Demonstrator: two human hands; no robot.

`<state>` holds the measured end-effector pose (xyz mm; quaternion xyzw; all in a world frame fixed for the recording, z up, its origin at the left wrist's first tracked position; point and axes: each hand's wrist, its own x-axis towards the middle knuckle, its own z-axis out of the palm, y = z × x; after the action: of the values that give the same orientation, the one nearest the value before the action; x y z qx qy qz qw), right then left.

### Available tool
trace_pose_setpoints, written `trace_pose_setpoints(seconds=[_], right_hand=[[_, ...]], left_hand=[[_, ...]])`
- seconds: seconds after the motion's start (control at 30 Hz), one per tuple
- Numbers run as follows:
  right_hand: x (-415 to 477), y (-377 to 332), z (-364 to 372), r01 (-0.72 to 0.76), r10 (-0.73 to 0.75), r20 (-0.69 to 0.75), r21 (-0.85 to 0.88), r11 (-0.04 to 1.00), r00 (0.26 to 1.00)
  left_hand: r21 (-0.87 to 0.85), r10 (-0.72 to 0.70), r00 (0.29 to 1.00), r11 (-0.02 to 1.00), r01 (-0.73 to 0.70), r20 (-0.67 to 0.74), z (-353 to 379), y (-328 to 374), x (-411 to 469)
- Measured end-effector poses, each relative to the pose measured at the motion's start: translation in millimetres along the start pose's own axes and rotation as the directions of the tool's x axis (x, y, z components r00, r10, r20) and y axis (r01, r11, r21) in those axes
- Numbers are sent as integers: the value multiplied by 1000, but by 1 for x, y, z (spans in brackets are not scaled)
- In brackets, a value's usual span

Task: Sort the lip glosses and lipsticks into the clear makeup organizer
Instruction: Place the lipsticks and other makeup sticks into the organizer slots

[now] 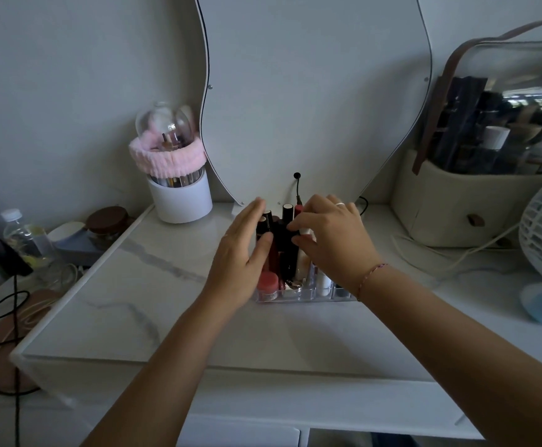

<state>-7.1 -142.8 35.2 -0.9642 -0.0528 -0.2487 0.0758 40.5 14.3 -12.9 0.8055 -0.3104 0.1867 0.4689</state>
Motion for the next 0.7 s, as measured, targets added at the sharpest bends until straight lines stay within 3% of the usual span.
trace_pose_setpoints(seconds=[0.23,0.7], right_hand=[[0,5,2,-112,108,32,230,967,994],[-17,1,12,-67,68,1,126,990,998]], left_hand=[[-135,-35,999,990,38,27,-3,-3,14],[-422,-152,988,893,155,40,7,-10,11]])
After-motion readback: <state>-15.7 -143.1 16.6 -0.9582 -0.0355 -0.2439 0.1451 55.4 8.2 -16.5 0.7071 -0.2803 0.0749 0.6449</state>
